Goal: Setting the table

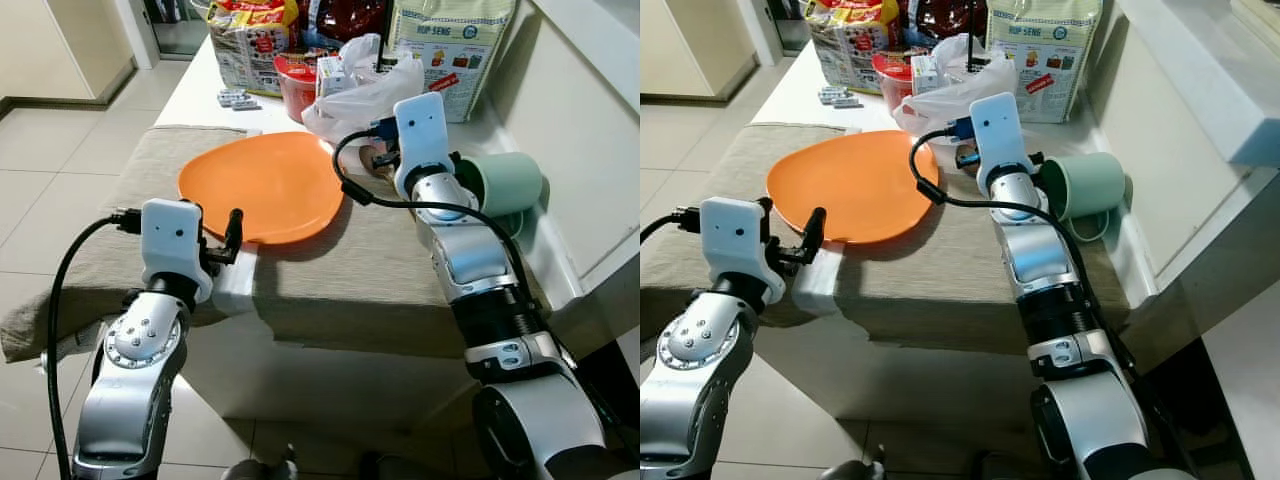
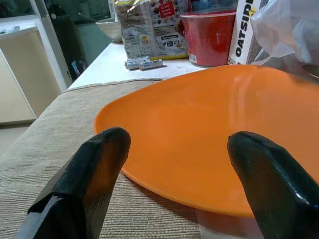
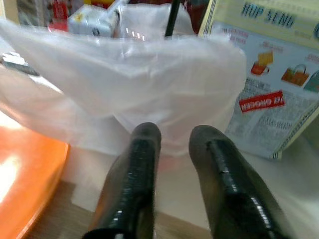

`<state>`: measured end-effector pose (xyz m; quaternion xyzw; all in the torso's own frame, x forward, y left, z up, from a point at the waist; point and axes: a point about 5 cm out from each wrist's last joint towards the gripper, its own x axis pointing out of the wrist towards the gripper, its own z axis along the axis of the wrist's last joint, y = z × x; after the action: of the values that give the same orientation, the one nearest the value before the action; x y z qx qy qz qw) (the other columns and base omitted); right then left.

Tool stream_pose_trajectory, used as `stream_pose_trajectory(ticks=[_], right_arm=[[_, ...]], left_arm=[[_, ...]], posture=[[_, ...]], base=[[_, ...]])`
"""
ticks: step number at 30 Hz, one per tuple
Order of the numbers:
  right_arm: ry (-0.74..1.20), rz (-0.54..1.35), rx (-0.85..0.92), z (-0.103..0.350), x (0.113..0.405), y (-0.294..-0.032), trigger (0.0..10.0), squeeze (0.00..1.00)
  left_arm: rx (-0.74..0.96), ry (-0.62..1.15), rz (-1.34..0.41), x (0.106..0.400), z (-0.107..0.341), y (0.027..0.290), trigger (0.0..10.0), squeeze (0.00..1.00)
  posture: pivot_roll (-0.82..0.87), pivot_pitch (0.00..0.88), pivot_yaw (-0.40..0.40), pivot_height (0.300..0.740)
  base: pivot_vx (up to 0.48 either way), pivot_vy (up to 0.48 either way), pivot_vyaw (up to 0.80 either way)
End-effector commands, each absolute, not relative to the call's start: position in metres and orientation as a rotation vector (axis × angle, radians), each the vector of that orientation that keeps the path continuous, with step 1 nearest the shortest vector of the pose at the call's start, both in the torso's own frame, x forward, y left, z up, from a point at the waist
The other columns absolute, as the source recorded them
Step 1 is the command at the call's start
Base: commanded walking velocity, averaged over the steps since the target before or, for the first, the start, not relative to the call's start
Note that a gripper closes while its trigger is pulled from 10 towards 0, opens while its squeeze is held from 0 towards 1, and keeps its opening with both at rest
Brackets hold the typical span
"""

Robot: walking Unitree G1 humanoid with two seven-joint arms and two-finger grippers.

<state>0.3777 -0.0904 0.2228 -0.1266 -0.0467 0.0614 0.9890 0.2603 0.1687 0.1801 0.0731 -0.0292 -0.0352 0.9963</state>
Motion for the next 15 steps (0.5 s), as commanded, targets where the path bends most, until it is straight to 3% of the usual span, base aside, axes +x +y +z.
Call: stream_pose_trajectory(ticks=[1, 13, 14, 15], right_arm=[[-0.129, 0.131, -0.231, 0.228, 0.376, -0.088, 10.0, 1.0], [-0.207, 0.133, -0.174, 0.246, 0.384, -0.08, 10.0, 1.0], [-0.203, 0.128, -0.174, 0.247, 0.386, -0.08, 10.0, 0.03], [-0.2, 0.127, -0.174, 0.247, 0.388, -0.08, 10.0, 0.03]], left_arm=[[0.154, -0.059, -0.064, 0.262, 0.18, 0.17, 10.0, 0.0], [0.158, -0.061, -0.064, 0.262, 0.18, 0.171, 10.0, 0.0], [0.158, -0.061, -0.064, 0.262, 0.18, 0.171, 10.0, 0.0], [0.158, -0.061, -0.063, 0.261, 0.181, 0.171, 10.0, 0.0]], posture=[[-0.01, 0.072, 0.012, 0.74], [0.01, 0.078, 0.018, 0.74], [0.01, 0.08, 0.02, 0.74], [0.02, 0.08, 0.021, 0.74]], base=[[0.0, 0.0, 0.0], [0.0, 0.0, 0.0], [0.0, 0.0, 0.0], [0.0, 0.0, 0.0]])
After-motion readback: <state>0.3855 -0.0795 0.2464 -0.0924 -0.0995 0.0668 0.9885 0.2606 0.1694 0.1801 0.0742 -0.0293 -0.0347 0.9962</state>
